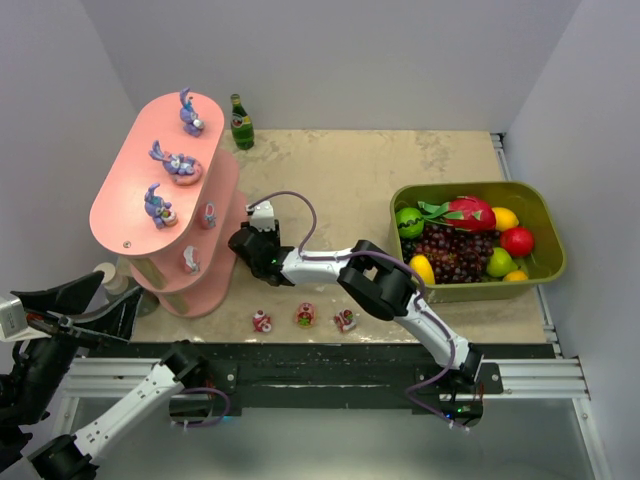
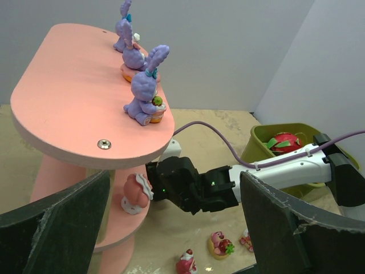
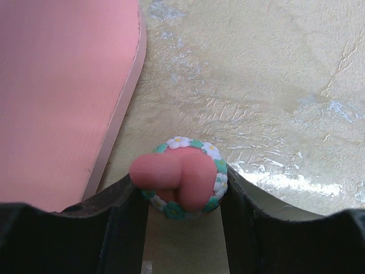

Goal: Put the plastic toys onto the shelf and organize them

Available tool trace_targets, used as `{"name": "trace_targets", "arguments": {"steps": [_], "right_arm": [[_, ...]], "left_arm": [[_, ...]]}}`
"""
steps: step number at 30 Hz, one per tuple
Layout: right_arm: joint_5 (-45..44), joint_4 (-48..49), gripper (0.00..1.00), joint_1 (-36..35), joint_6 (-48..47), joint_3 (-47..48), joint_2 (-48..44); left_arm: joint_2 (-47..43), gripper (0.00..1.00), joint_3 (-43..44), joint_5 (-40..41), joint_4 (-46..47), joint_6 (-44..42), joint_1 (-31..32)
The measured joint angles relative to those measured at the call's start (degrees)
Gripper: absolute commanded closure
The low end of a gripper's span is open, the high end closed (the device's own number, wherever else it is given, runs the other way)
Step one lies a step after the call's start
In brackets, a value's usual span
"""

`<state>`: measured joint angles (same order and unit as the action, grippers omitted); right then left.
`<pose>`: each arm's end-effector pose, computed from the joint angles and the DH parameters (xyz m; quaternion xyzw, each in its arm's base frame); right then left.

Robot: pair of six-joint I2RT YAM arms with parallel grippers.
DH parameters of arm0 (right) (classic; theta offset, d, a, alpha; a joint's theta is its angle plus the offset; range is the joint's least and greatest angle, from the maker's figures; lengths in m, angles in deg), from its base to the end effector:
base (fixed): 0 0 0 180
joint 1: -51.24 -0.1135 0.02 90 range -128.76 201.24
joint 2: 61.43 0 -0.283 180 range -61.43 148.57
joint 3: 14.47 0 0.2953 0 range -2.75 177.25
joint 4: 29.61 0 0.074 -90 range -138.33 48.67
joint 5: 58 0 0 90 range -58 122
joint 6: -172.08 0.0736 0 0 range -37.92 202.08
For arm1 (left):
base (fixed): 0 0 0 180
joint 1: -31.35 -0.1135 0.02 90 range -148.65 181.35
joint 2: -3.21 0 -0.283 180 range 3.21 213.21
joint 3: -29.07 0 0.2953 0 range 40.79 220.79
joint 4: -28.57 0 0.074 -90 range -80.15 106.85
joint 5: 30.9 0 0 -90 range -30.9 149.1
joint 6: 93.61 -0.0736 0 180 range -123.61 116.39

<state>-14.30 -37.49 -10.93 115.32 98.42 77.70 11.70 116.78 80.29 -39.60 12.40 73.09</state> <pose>0.3282 0.5077 0.0981 -0.0245 0.8326 0.0849 0.5468 -0.0306 0.0629 0.4727 0.0008 0.6408 -0.2640 0.7209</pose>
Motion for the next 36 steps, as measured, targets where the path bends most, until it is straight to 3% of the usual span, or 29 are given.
{"name": "trace_targets", "arguments": {"steps": [7, 14, 23, 36], "right_arm": [[0.81, 1.92, 0.9, 0.26, -1.49, -2.78, -1.46], [6.12, 2.38, 0.9, 1.97, -8.04, -7.56, -9.53], [14.19, 3.45, 0.9, 4.28, -20.63, -5.77, -17.94], [25.07, 0.39, 0.9, 5.99, -30.23, -0.57, -20.09]], "left_arm": [[0.0, 0.0, 0.02, 0.02, 0.0, 0.0, 0.0], [-0.04, 0.0, 0.31, 0.04, -0.26, 0.09, 0.0], [-0.9, 0.01, 2.32, -1.25, -1.09, 0.83, 0.0], [-0.9, 0.01, 3.65, -3.56, -0.79, 0.85, 0.0]]}}
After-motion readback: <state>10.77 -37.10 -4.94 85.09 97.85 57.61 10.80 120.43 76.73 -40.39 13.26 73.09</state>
